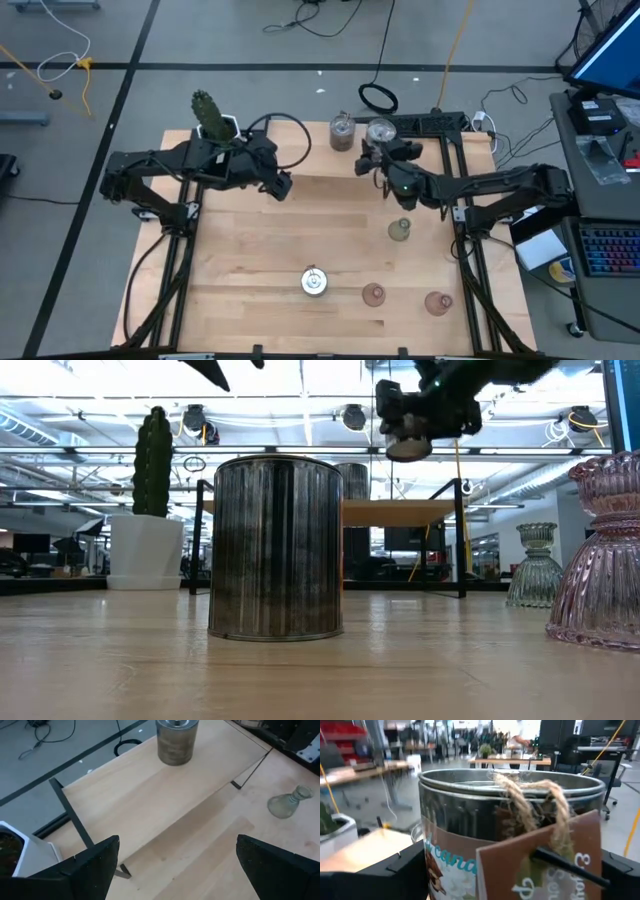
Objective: Pick & Place candle stick holders
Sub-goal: Put the top silver scented candle on the shelf
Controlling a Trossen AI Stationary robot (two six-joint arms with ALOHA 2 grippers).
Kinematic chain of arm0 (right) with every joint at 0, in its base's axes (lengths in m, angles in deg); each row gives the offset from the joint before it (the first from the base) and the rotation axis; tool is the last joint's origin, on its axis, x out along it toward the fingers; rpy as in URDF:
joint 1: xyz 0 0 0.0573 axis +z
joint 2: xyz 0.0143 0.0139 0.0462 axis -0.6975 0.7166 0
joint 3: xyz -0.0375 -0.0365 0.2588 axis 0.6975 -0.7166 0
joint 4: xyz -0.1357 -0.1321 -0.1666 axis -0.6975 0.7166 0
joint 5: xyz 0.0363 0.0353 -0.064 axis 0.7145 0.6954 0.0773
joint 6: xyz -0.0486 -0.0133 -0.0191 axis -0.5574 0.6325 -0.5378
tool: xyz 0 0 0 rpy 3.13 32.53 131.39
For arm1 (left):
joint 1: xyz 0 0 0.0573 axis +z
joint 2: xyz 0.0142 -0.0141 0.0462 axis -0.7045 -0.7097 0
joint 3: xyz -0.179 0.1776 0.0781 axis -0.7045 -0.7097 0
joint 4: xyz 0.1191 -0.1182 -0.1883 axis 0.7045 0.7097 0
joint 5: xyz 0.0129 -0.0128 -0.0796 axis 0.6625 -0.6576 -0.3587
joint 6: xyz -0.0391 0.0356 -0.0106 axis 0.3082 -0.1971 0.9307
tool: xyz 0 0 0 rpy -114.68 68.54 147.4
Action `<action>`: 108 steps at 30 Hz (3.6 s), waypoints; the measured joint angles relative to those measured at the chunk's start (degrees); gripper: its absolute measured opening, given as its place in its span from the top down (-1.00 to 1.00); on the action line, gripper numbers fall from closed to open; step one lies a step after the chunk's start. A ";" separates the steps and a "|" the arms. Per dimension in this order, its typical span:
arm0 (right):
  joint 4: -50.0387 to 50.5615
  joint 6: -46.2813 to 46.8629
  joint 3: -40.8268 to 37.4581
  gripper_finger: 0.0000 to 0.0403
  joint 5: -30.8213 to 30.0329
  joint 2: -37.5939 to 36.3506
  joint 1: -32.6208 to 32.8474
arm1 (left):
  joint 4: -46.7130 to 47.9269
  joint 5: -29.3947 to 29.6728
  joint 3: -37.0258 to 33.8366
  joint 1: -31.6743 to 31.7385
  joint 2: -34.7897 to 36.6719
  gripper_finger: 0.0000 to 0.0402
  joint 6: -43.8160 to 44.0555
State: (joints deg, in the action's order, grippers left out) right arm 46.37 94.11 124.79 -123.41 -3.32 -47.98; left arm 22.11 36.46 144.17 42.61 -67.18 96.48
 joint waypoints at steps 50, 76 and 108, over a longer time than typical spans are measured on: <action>-7.49 -8.49 1.38 -0.74 2.25 9.05 -11.74 | -0.92 -0.35 0.07 3.65 0.02 -0.97 -6.03; 2.87 0.80 1.32 -0.78 20.12 9.11 -18.38 | -1.08 -0.41 0.07 3.65 0.00 -0.97 -5.01; 0.45 -3.03 1.32 -0.88 21.20 8.61 -18.34 | -1.07 -0.41 0.07 3.65 0.00 -0.97 -4.91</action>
State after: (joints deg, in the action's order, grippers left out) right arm 46.82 91.08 126.11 -102.21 5.30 -66.32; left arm 21.04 36.04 144.24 46.26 -67.18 91.58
